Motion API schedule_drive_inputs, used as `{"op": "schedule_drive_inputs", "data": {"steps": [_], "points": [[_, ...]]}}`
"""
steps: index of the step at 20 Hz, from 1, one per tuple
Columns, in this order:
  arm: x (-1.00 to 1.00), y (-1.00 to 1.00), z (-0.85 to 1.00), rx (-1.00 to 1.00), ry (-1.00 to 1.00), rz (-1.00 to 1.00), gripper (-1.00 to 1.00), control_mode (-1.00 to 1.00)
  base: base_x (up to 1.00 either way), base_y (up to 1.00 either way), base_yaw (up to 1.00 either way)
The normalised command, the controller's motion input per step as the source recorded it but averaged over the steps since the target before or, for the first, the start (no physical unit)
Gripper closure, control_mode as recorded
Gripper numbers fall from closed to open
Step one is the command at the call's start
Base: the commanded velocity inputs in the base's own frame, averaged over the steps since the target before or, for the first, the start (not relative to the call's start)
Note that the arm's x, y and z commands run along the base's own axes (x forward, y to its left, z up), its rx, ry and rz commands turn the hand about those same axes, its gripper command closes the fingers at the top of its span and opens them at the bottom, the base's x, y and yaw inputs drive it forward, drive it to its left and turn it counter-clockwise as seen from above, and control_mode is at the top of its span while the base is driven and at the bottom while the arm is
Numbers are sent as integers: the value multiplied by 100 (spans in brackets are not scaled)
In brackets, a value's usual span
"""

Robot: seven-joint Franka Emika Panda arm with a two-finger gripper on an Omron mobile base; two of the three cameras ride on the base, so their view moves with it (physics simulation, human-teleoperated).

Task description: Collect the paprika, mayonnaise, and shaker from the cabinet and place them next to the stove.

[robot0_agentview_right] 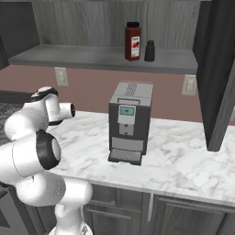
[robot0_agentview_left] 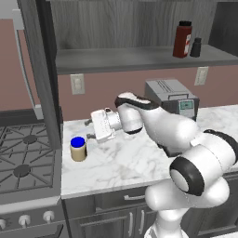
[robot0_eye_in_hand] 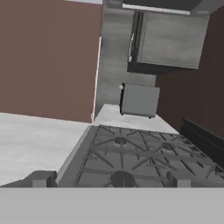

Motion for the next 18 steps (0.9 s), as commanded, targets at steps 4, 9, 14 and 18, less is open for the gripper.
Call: {"op": "schedule_drive_inputs", "data": {"steps": [4,9,14,18], "points": [[-89,-39,69,4,-4,-20,-100,-100,0,0,0],[-62,-61,90,2,1,-33,-100,-100,0,0,0],[-50,-61,98,1,3,-35,-100,-100,0,0,0],[-44,-58,96,0,5,-37,-100,-100,0,0,0]]}}
